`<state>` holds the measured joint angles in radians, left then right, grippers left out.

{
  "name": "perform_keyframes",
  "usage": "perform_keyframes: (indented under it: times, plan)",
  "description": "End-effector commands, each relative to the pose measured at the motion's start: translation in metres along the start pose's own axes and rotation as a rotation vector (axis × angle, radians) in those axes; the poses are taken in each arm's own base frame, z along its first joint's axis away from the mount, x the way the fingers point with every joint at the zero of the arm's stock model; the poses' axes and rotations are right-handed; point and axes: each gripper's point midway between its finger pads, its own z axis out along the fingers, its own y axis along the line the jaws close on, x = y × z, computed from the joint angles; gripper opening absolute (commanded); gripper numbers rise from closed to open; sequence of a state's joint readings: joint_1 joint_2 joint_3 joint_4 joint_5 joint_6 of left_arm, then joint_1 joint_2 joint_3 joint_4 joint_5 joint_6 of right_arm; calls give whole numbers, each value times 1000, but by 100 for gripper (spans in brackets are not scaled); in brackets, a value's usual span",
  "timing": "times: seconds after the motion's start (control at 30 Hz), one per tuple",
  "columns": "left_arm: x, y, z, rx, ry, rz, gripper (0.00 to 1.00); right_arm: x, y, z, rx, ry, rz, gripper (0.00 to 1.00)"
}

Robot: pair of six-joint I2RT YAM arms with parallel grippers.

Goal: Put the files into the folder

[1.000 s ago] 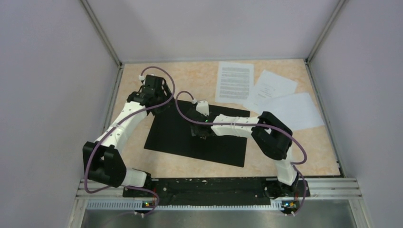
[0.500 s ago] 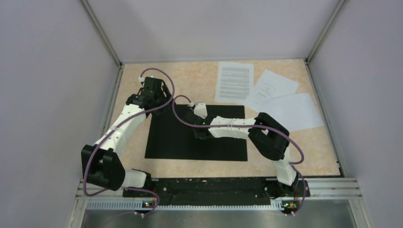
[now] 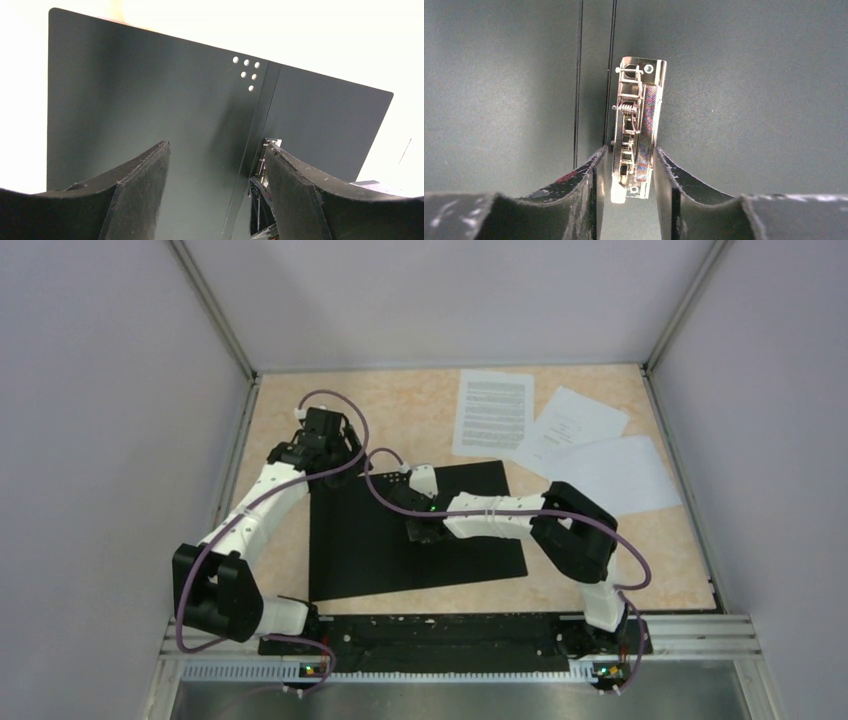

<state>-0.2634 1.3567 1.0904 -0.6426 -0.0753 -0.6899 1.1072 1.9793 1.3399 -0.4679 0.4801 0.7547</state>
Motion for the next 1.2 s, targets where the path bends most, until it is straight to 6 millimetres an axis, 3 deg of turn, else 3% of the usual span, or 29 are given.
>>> perform_keyframes:
  times: [0.0,0.13,0.27,0.43,0.57,0.63,0.7,0.8,1.0,1.17]
  plan:
    - [-2,-5,-3,44,-16,-5,74,-12,13,-28,-76,-20,39,45]
    - [9,-7,0,72,15,-8,74,-31,18,-44,-117,-55,58,61]
    - [23,-5,3,93,52,-15,74,-51,12,-58,-153,-78,99,64]
    - [45,-10,5,141,95,-6,74,-63,-25,-59,-140,-85,159,65]
    - [75,-26,6,140,131,68,74,-56,-62,-60,-112,-87,198,64]
    - [91,-29,9,113,136,104,74,-53,-69,-65,-133,-93,208,60]
    - [105,-28,13,83,133,109,72,-49,-65,-71,-185,-88,212,54]
    - [112,-15,23,24,121,93,69,-35,-44,-75,-304,-43,213,38]
    - [113,20,31,-103,71,66,65,-10,-3,-64,-424,41,203,35]
    - [123,37,40,-145,88,32,60,-5,14,-52,-448,69,193,33]
